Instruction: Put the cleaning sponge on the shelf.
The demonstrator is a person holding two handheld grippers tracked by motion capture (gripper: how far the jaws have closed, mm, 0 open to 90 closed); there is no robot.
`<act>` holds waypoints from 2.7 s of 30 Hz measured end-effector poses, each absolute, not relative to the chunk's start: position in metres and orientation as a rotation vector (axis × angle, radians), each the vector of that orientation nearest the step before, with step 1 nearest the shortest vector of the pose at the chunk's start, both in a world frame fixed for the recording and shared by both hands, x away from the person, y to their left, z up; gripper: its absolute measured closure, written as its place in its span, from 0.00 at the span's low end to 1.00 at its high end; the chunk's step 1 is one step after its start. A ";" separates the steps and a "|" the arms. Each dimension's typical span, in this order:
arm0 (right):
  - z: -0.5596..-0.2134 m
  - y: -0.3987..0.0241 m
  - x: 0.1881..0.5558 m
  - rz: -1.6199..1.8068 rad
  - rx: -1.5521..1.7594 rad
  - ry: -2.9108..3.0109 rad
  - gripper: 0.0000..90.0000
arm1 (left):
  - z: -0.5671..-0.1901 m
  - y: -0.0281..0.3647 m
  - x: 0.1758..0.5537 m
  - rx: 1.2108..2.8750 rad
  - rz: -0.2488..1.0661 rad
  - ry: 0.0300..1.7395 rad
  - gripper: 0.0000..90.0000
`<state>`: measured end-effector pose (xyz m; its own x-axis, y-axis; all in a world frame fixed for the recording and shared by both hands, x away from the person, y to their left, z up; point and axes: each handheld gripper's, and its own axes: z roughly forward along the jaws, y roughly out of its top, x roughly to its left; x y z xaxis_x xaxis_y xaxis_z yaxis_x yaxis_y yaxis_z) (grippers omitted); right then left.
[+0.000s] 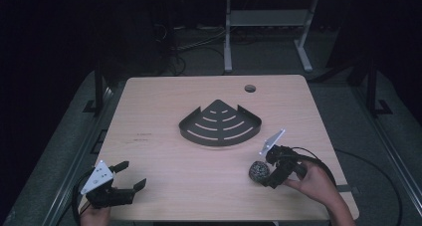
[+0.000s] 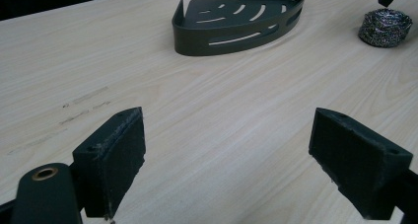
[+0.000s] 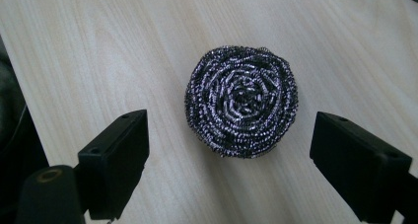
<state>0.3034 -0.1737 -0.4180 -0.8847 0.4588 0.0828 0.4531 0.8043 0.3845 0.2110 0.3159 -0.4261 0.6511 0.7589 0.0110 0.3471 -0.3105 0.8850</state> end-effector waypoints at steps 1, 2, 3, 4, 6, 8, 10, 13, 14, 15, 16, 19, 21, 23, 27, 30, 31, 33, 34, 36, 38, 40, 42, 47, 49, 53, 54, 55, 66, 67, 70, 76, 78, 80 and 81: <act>-0.418 -0.173 0.304 0.628 0.750 2.972 0.16 | -0.426 0.316 0.211 1.911 0.541 0.871 0.15; -0.418 -0.172 0.305 0.623 0.751 2.975 0.16 | -0.426 0.316 0.211 1.911 0.541 0.871 0.15; -0.419 -0.172 0.307 0.621 0.747 2.981 0.16 | -0.426 0.316 0.211 1.911 0.540 0.871 0.15; -0.419 -0.171 0.307 0.616 0.751 2.984 0.16 | -0.426 0.316 0.211 1.912 0.543 0.868 0.15; -0.420 -0.169 0.310 0.609 0.745 2.990 0.16 | -0.426 0.316 0.211 1.911 0.543 0.868 0.15; -0.421 -0.168 0.310 0.604 0.749 2.993 0.16 | -0.426 0.316 0.211 1.913 0.543 0.867 0.15; -0.423 -0.166 0.314 0.593 0.750 3.004 0.16 | -0.426 0.316 0.211 1.910 0.538 0.870 0.15; -0.425 -0.164 0.316 0.582 0.744 3.013 0.16 | -0.426 0.316 0.211 1.910 0.538 0.871 0.15; -0.427 -0.163 0.316 0.574 0.741 3.017 0.16 | -0.426 0.316 0.211 1.909 0.537 0.871 0.15; -0.428 -0.162 0.317 0.566 0.738 3.024 0.17 | -0.426 0.316 0.211 1.910 0.538 0.871 0.15; -0.430 -0.159 0.319 0.552 0.731 3.033 0.17 | -0.426 0.316 0.211 1.907 0.538 0.871 0.15; -0.433 -0.158 0.320 0.533 0.733 3.044 0.17 | -0.426 0.316 0.211 1.908 0.538 0.871 0.15; -0.435 -0.156 0.321 0.510 0.733 3.052 0.18 | -0.426 0.316 0.211 1.908 0.538 0.871 0.15; -0.438 -0.156 0.322 0.495 0.729 3.060 0.22 | -0.426 0.316 0.211 1.907 0.536 0.871 0.15; -0.439 -0.155 0.323 0.487 0.726 3.060 0.24 | -0.426 0.317 0.211 1.908 0.537 0.870 0.15; -0.439 -0.154 0.324 0.477 0.723 3.059 0.27 | -0.426 0.317 0.211 1.907 0.538 0.871 0.15; -0.439 -0.154 0.324 0.477 0.723 3.059 0.27 | -0.426 0.317 0.211 1.907 0.538 0.871 0.15; -0.440 -0.153 0.324 0.470 0.711 3.065 0.30 | -0.426 0.317 0.211 1.906 0.538 0.872 0.15; -0.440 -0.153 0.324 0.465 0.706 3.068 0.33 | -0.426 0.317 0.211 1.907 0.538 0.872 0.15; -0.441 -0.153 0.324 0.461 0.702 3.067 0.34 | -0.426 0.318 0.211 1.906 0.536 0.874 0.15; -0.440 -0.152 0.322 0.463 0.689 3.063 0.35 | -0.426 0.318 0.211 1.905 0.539 0.871 0.15; -0.439 -0.152 0.322 0.466 0.687 3.061 0.36 | -0.426 0.318 0.211 1.904 0.539 0.871 0.15; -0.439 -0.152 0.321 0.465 0.681 3.062 0.36 | -0.426 0.318 0.211 1.904 0.537 0.874 0.15; -0.436 -0.152 0.322 0.461 0.677 3.060 0.36 | -0.426 0.317 0.211 1.902 0.536 0.872 0.15; -0.433 -0.152 0.323 0.465 0.670 3.060 0.36 | -0.426 0.318 0.211 1.900 0.537 0.874 0.15; -0.429 -0.151 0.325 0.470 0.663 3.058 0.36 | -0.426 0.318 0.211 1.899 0.540 0.870 0.15; -0.425 -0.150 0.327 0.479 0.658 3.061 0.36 | -0.426 0.318 0.211 1.900 0.540 0.872 0.15; -0.424 -0.150 0.328 0.477 0.657 3.060 0.36 | -0.426 0.318 0.211 1.900 0.540 0.872 0.15; -0.412 -0.144 0.335 0.489 0.623 3.064 0.36 | -0.426 0.318 0.211 1.900 0.540 0.871 0.15; -0.412 -0.144 0.335 0.489 0.623 3.064 0.36 | -0.426 0.318 0.211 1.900 0.540 0.871 0.15; -0.408 -0.142 0.337 0.495 0.620 3.064 0.36 | -0.426 0.318 0.211 1.907 0.542 0.872 0.15; -0.403 -0.137 0.342 0.495 0.599 3.066 0.36 | -0.427 0.317 0.211 1.907 0.540 0.871 0.15; -0.401 -0.134 0.344 0.494 0.595 3.069 0.36 | -0.427 0.317 0.212 1.908 0.540 0.872 0.15; -0.401 -0.134 0.345 0.502 0.590 3.073 0.36 | -0.427 0.317 0.212 1.908 0.540 0.873 0.15; -0.400 -0.133 0.346 0.503 0.588 3.076 0.36 | -0.427 0.317 0.212 1.908 0.540 0.873 0.15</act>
